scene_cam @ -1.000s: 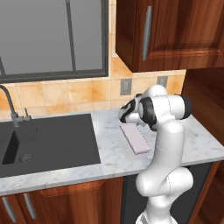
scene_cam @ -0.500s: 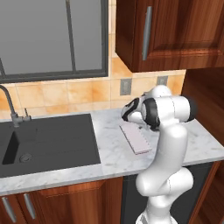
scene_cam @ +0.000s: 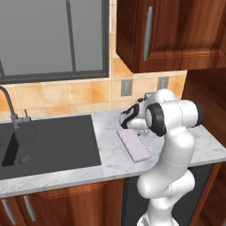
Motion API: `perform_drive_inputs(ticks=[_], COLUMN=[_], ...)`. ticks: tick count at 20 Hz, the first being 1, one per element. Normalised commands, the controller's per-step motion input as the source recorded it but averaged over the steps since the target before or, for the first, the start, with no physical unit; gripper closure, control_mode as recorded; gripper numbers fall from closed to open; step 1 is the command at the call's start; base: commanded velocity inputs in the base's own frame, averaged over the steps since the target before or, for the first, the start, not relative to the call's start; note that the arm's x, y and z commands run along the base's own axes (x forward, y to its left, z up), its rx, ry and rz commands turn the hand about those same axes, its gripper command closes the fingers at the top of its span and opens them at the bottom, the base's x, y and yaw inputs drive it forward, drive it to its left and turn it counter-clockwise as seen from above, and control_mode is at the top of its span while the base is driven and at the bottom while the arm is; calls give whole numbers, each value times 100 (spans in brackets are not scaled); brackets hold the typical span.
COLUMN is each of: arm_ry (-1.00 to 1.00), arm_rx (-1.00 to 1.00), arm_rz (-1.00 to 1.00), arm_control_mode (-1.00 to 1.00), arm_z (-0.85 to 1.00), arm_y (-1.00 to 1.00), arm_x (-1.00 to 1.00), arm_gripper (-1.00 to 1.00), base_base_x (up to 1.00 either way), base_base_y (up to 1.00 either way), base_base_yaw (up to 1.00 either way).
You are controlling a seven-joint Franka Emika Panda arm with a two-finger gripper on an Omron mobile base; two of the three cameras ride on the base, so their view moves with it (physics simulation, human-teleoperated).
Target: The ice cube tray has been filled with water. Take the tray and place it in the freezer to make ice. Close the freezer door after placing the tray.
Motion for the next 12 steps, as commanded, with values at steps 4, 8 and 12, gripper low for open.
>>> perform_drive_inputs(ticks=[4,8,12], arm_ry=[11,17,20], arm_rx=[0,1,5], arm_rz=[-3,-7,-12], arm_control_mode=[-100,-100,-100], arm_z=[-27,-19,-13], arm_y=[59,61,64], arm_x=[-57,-42,-33], arm_gripper=[-100,-100,-100], base_base_x=[0,0,0], base_base_y=[0,0,0], base_base_yaw=[0,0,0])
